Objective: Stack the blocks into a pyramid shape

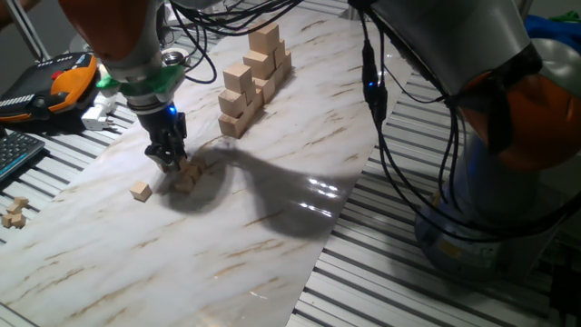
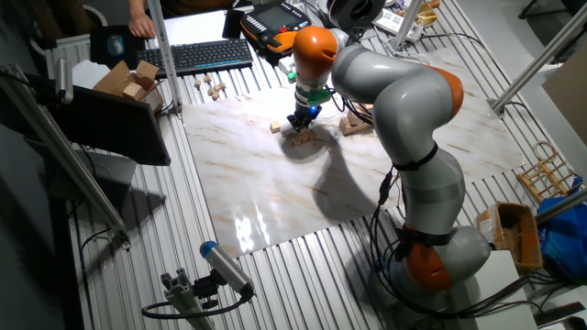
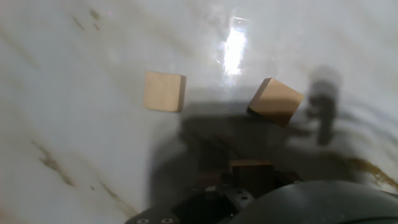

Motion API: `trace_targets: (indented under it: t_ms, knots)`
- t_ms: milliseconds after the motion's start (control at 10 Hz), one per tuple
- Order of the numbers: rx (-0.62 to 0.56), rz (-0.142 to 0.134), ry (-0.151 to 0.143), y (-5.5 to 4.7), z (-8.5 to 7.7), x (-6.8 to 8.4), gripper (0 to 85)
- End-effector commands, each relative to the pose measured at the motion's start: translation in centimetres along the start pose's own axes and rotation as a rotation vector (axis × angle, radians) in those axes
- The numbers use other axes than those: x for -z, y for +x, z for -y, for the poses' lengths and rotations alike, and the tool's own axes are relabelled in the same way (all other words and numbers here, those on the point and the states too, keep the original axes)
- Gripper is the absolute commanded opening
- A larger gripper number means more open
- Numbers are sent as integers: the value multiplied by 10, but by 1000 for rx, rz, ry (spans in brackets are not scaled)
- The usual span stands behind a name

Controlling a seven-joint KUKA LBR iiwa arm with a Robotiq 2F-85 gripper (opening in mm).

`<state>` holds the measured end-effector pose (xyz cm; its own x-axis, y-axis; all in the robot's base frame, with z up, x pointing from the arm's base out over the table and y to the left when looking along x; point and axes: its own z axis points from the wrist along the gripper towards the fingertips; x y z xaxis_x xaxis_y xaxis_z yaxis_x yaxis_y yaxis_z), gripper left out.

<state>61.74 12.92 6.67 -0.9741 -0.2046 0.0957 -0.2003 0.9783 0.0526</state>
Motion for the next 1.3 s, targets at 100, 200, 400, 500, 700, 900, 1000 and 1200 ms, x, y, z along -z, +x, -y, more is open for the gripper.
trace_targets:
  t_ms: [100,200,400,500,700,900,1000,1200]
  knots:
    - [-4,-9,-8,-2,-3,0,0]
    - [-8,-3,-6,-2,-3,0,0]
    - [-32,-5,-10,-2,-3,0,0]
    - [-45,-5,-10,-2,-3,1,0]
    - [-60,-1,-6,-7,-9,4,0]
    - [-60,0,-7,-7,-9,5,0]
    - [-65,3,-21,-7,-9,5,0]
    - [-107,-8,8,-7,-9,5,0]
